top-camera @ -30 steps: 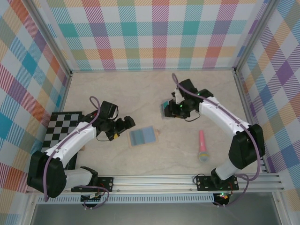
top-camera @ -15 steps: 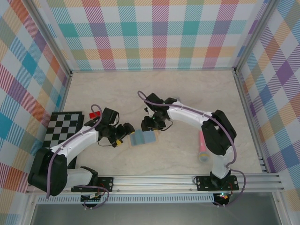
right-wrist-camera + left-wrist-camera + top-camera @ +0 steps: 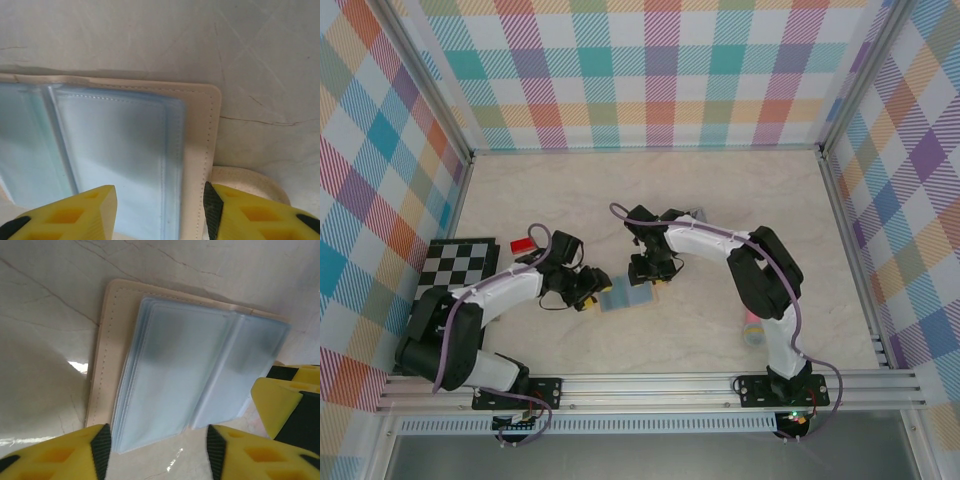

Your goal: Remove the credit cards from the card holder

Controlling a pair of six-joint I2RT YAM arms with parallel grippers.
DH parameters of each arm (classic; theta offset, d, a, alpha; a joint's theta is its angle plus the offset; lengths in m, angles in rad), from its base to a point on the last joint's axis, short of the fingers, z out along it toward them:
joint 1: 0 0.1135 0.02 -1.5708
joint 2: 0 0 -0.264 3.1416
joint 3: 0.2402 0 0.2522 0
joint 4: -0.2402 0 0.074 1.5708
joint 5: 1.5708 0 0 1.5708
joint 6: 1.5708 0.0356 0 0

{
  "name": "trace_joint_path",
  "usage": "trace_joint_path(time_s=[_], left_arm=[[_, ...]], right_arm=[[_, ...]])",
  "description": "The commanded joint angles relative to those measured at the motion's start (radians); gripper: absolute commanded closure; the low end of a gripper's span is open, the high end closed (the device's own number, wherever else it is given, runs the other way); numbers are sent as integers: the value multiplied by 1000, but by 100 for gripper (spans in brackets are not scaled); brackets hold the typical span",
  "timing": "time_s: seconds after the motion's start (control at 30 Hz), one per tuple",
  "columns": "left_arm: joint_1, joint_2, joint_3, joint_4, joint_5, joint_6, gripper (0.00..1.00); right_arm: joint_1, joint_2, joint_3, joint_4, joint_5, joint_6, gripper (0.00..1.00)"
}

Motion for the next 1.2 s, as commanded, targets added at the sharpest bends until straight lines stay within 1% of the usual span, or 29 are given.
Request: trace_joint_path(time_s=[0.0,0.13,0.27,0.47,0.63,0.93,1.17], left_arm=[[-24,34,40,32,26,12,52],[-40,65,62,12,-6,40,57],[-43,74,67,-4,-35,44,57],[-47,73,68,-29,-61,57,53],[-50,87,68,-22,-58,58,52],[-49,92,77,-37,-74,68,46],[-49,85,84,-71,-114,97,44]], right_arm=[[-1,21,19,-32,12,17,50],[-1,31,17,-32,7,17,50],[-1,34,13,-29,2,18,50],[-1,37,7,-27,1,18,51],[-1,41,7,-27,-1,18,51],[-2,47,5,-23,-10,18,51],[0,49,-3,-21,-10,19,51]])
